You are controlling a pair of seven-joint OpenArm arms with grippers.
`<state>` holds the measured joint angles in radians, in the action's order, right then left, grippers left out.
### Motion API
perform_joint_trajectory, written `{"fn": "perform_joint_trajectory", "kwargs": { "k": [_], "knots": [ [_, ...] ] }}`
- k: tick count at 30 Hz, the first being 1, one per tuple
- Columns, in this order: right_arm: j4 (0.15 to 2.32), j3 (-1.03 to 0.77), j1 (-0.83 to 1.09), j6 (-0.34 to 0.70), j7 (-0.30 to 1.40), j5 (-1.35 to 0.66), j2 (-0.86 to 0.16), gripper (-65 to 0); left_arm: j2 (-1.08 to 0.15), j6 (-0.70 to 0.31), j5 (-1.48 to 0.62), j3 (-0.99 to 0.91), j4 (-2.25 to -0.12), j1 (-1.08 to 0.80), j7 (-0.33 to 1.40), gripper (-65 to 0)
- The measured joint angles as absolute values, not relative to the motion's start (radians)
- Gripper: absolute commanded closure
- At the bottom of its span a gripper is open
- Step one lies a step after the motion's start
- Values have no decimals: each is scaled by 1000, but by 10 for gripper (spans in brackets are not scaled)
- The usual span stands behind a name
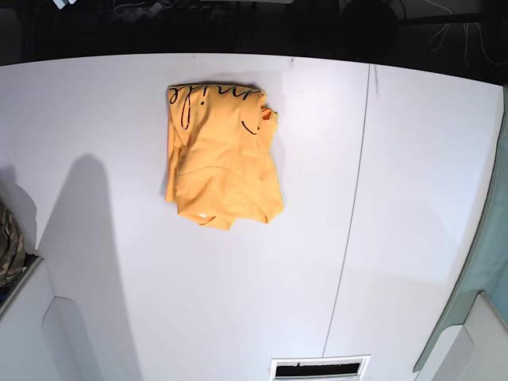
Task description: Layout the t-shirt on the table in an organized manner, then fold the t-shirt properly
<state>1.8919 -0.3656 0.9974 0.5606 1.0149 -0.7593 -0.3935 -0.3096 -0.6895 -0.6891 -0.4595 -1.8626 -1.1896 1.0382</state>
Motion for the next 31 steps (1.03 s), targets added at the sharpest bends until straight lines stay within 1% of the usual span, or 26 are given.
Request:
{"fn": "perform_joint_trajectory", "kwargs": {
  "k": [3, 4, 7, 9, 14, 16, 18, 20, 21, 23, 27, 31],
  "knots": [
    [1854, -335, 994, 548, 1124, -718, -394, 0, -370, -689, -550, -359, -1806, -1205, 1048, 0],
    [1832, -321, 992, 545, 1127, -702, -394, 0, -393, -689, -524, -319, -1782, -1206, 1037, 0],
    [1747, -267, 986, 527, 1105, -661, -397, 0, -452, -691, -429, -183, -1699, -1182, 921, 0],
    [1669, -216, 964, 509, 1100, -627, -397, 0, -467, -616, -362, -87, -1625, -1132, 902, 0],
    [1423, -56, 854, 458, 1090, -592, -395, 0, -465, -611, -231, 153, -1365, -953, 892, 0],
    [1316, 1, 794, 420, 1089, -598, -390, 0, -462, -574, -197, 256, -1240, -871, 892, 0],
    [1208, 40, 719, 402, 1089, -579, -377, 0, -461, -527, -165, 351, -1119, -784, 845, 0],
    [1105, 55, 641, 397, 1085, -553, -355, 0, -447, -473, -139, 438, -999, -685, 810, 0],
    [1052, 60, 601, 400, 1084, -551, -346, 0, -432, -469, -136, 475, -937, -628, 806, 0],
    [963, 62, 526, 401, 1081, -560, -331, 0, -392, -477, -139, 538, -818, -524, 778, 0],
    [825, 63, 394, 398, 1081, -509, -305, 0, -281, -504, -145, 630, -588, -359, 701, 0],
    [761, 63, 302, 393, 1081, -482, -284, 0, -217, -505, -144, 654, -455, -261, 683, 0]
  ]
}}
